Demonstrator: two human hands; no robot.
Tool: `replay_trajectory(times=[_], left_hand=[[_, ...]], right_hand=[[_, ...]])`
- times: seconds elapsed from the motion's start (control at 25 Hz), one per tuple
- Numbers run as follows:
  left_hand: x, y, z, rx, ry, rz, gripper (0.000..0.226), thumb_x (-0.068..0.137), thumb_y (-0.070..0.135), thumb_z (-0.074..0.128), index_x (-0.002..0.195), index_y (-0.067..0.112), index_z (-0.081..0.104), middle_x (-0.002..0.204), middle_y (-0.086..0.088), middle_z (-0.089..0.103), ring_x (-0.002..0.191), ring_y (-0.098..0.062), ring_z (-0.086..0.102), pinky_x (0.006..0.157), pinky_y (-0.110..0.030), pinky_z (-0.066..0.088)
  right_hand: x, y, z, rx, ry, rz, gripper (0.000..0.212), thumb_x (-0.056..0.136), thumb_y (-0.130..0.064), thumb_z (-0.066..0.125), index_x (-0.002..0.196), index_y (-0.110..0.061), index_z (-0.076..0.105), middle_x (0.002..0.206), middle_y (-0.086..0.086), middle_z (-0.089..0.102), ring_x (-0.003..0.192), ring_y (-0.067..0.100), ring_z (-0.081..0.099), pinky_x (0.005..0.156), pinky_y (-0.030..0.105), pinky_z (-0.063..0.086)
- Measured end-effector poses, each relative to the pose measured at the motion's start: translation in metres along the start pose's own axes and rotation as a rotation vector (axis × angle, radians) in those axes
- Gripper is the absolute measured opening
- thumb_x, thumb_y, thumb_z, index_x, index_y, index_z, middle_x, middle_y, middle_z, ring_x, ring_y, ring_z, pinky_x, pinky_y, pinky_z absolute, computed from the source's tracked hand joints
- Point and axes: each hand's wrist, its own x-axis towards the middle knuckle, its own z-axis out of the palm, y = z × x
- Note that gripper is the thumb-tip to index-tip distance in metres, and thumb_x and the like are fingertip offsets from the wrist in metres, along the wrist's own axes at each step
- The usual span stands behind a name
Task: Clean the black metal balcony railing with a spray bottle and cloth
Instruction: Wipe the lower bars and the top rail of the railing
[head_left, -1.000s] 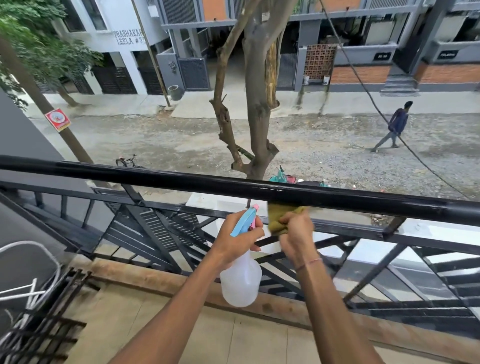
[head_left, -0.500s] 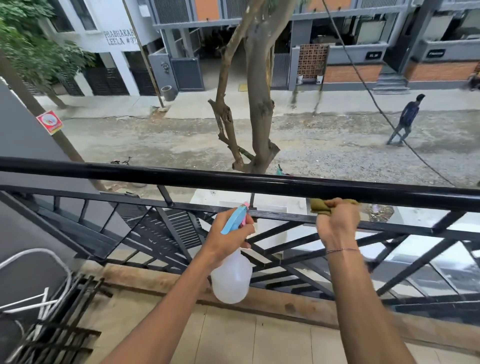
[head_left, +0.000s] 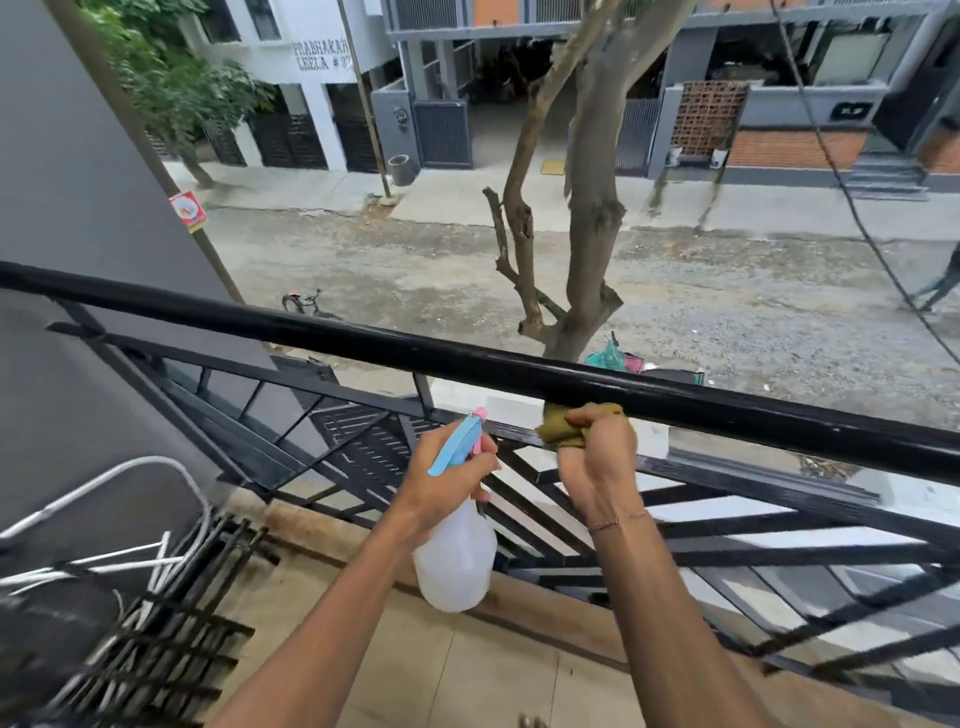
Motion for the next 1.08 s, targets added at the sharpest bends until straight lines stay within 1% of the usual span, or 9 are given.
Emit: replay_trajectory(times=[0.08, 0.16, 0.32, 0.52, 0.6, 0.76, 0.84, 0.96, 1.08], left_hand=[[0.01, -0.001, -0.004, -0.01, -0.014, -0.013, 0.012, 0.088, 0.006, 0.072, 0.084, 0.017, 0.072, 0.106, -0.028, 0.063, 0.104, -0.043, 0.066, 0.064, -0.03, 0.056], [0.019, -0.003, -0.01, -0.009, -0.019, -0.024, 0.008, 0.089, 0.008, 0.072, 0.088, 0.016, 0.072, 0.106, -0.027, 0.063, 0.106, -0.043, 0.066, 0.065, -0.031, 0.057], [0.03, 0.0, -0.026, -0.014, -0.029, -0.028, 0.009, 0.086, 0.015, 0.073, 0.094, 0.011, 0.071, 0.108, -0.027, 0.064, 0.105, -0.041, 0.067, 0.066, -0.031, 0.059], [0.034, 0.006, -0.067, -0.028, -0.054, 0.009, 0.012, 0.079, 0.017, 0.068, 0.089, 0.011, 0.071, 0.097, -0.019, 0.067, 0.087, -0.02, 0.069, 0.063, -0.032, 0.058], [0.035, 0.004, -0.094, -0.023, -0.051, 0.026, 0.012, 0.08, 0.015, 0.067, 0.089, 0.009, 0.07, 0.093, -0.018, 0.067, 0.086, -0.018, 0.07, 0.062, -0.032, 0.058], [0.036, -0.001, -0.145, -0.008, -0.022, 0.032, 0.007, 0.089, 0.004, 0.067, 0.089, 0.011, 0.07, 0.09, -0.015, 0.065, 0.085, -0.019, 0.067, 0.06, -0.029, 0.056], [0.04, -0.006, -0.164, 0.024, -0.04, 0.02, 0.01, 0.092, 0.0, 0.066, 0.091, 0.009, 0.069, 0.096, -0.024, 0.064, 0.087, -0.022, 0.066, 0.06, -0.027, 0.056], [0.045, -0.009, -0.175, 0.044, -0.071, 0.02, 0.007, 0.094, -0.001, 0.066, 0.097, 0.004, 0.068, 0.102, -0.028, 0.063, 0.088, -0.021, 0.067, 0.061, -0.027, 0.056], [0.048, -0.009, -0.171, 0.018, -0.1, 0.009, 0.008, 0.093, 0.0, 0.066, 0.097, 0.007, 0.068, 0.1, -0.025, 0.064, 0.091, -0.025, 0.067, 0.062, -0.028, 0.057]], right_hand=[[-0.002, -0.012, -0.016, 0.03, 0.023, 0.012, 0.037, 0.084, 0.022, 0.028, 0.066, -0.011, 0.033, 0.059, 0.006, 0.042, 0.034, 0.017, 0.048, 0.035, 0.021, 0.039], [-0.006, -0.03, -0.03, 0.031, 0.128, -0.016, 0.036, 0.085, 0.021, 0.032, 0.065, -0.008, 0.039, 0.06, 0.011, 0.048, 0.04, 0.017, 0.052, 0.038, 0.021, 0.045], [0.001, -0.034, -0.023, 0.121, 0.262, -0.131, 0.041, 0.086, 0.023, 0.03, 0.068, -0.014, 0.031, 0.054, 0.003, 0.042, 0.042, 0.02, 0.051, 0.043, 0.025, 0.052], [0.011, 0.054, 0.06, 0.009, 0.174, 0.02, 0.029, 0.082, 0.02, 0.035, 0.085, -0.008, 0.043, 0.06, 0.013, 0.047, 0.038, 0.024, 0.054, 0.04, 0.03, 0.051], [0.017, 0.089, 0.096, 0.039, 0.155, 0.051, 0.033, 0.077, 0.02, 0.035, 0.093, -0.008, 0.045, 0.067, 0.014, 0.046, 0.044, 0.026, 0.051, 0.041, 0.03, 0.05], [0.014, 0.131, 0.141, 0.028, 0.118, 0.103, 0.032, 0.075, 0.02, 0.034, 0.075, -0.012, 0.039, 0.071, 0.01, 0.041, 0.053, 0.025, 0.046, 0.053, 0.033, 0.05], [0.005, 0.135, 0.153, 0.031, 0.12, 0.088, 0.034, 0.078, 0.02, 0.033, 0.071, -0.012, 0.037, 0.067, 0.01, 0.043, 0.049, 0.023, 0.048, 0.054, 0.034, 0.05], [-0.013, 0.126, 0.155, 0.077, 0.083, 0.103, 0.034, 0.086, 0.017, 0.027, 0.065, -0.005, 0.042, 0.051, 0.008, 0.049, 0.037, 0.022, 0.051, 0.061, 0.04, 0.049], [-0.04, 0.115, 0.152, 0.077, 0.078, 0.043, 0.031, 0.087, 0.015, 0.028, 0.069, 0.005, 0.052, 0.061, 0.016, 0.058, 0.045, 0.024, 0.058, 0.06, 0.035, 0.052]])
